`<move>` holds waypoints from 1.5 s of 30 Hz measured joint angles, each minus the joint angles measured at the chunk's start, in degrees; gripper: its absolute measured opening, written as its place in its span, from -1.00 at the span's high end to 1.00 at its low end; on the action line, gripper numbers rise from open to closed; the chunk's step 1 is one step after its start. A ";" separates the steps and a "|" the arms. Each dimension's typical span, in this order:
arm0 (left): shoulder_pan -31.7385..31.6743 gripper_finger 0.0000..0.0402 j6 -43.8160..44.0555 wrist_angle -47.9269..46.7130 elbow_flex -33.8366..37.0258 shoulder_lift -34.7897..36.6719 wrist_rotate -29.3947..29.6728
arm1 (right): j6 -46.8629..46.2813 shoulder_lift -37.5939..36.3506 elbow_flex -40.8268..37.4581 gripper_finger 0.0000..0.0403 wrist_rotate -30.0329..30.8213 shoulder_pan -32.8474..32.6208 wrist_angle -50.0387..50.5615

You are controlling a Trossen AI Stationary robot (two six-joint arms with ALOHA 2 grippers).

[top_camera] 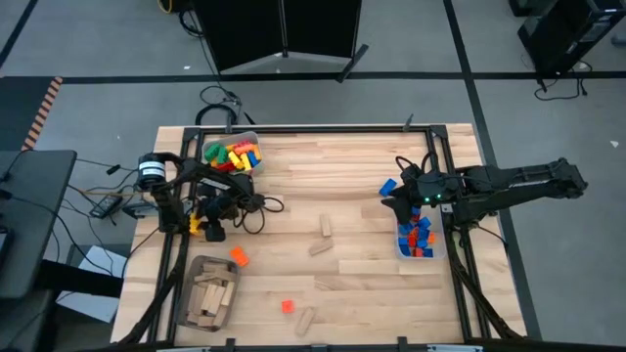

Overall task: Sort blocks by size
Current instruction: Put the large yellow game piece into the gray bin

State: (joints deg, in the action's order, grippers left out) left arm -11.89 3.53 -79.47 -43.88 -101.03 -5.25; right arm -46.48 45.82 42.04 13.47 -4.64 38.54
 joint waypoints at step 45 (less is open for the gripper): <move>0.38 0.20 14.91 2.00 -0.59 0.42 1.31 | 1.09 0.02 0.00 -0.06 0.42 0.04 -0.37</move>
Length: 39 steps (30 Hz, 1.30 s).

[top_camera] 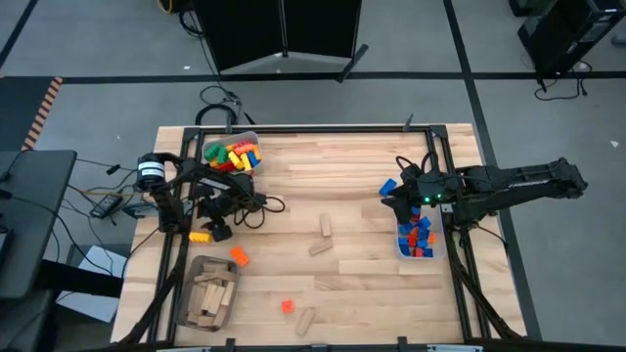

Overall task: Sort blocks by size
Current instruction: Put the large yellow game piece into the gray bin

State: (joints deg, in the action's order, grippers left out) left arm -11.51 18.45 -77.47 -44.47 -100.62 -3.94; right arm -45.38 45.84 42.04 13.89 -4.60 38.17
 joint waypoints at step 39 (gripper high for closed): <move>16.79 0.19 1.35 -2.29 -5.83 5.42 0.19 | -1.14 0.00 0.00 -0.04 0.40 0.02 -1.44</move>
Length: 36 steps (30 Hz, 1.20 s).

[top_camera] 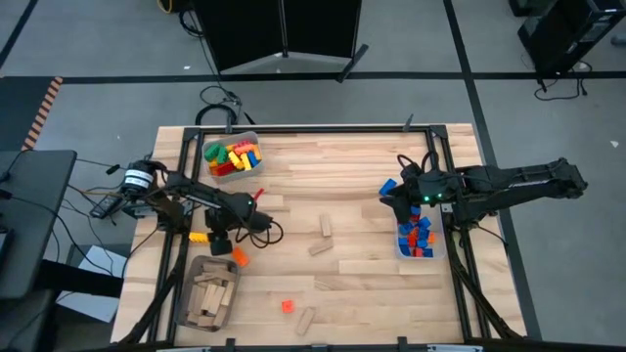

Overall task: Sort blocks by size
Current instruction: Put the large yellow game piece into the gray bin

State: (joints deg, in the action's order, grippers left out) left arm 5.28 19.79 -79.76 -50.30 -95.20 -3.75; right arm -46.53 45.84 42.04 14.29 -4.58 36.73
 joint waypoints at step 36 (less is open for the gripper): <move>3.45 0.20 0.20 11.15 5.80 -0.04 -2.10 | -0.91 0.00 0.00 -0.02 0.00 -0.02 -1.55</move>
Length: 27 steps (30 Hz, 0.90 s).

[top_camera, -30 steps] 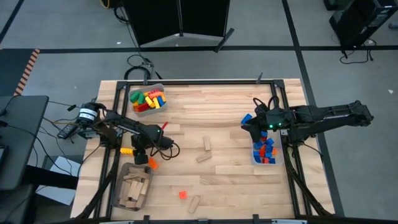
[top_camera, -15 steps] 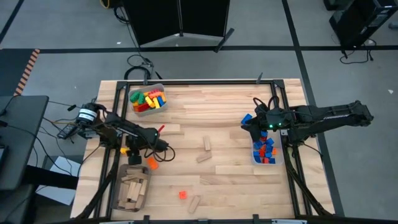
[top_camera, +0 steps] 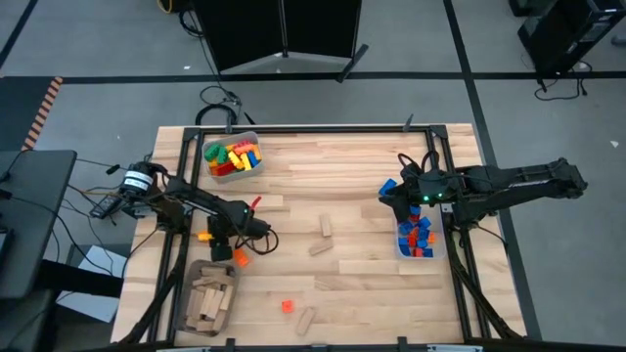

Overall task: Sort blocks by size
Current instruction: Put the large yellow game piece into the gray bin

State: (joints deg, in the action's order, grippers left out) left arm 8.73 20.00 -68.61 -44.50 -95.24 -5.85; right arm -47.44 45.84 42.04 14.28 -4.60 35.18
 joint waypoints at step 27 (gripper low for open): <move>-2.38 0.56 -3.33 1.59 -3.26 0.07 8.21 | -0.39 0.00 -0.02 0.01 -0.42 -0.70 0.00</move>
State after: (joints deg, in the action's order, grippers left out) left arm 6.35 16.66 -67.02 -47.77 -95.18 2.36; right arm -47.83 45.84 42.02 13.87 -5.30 35.18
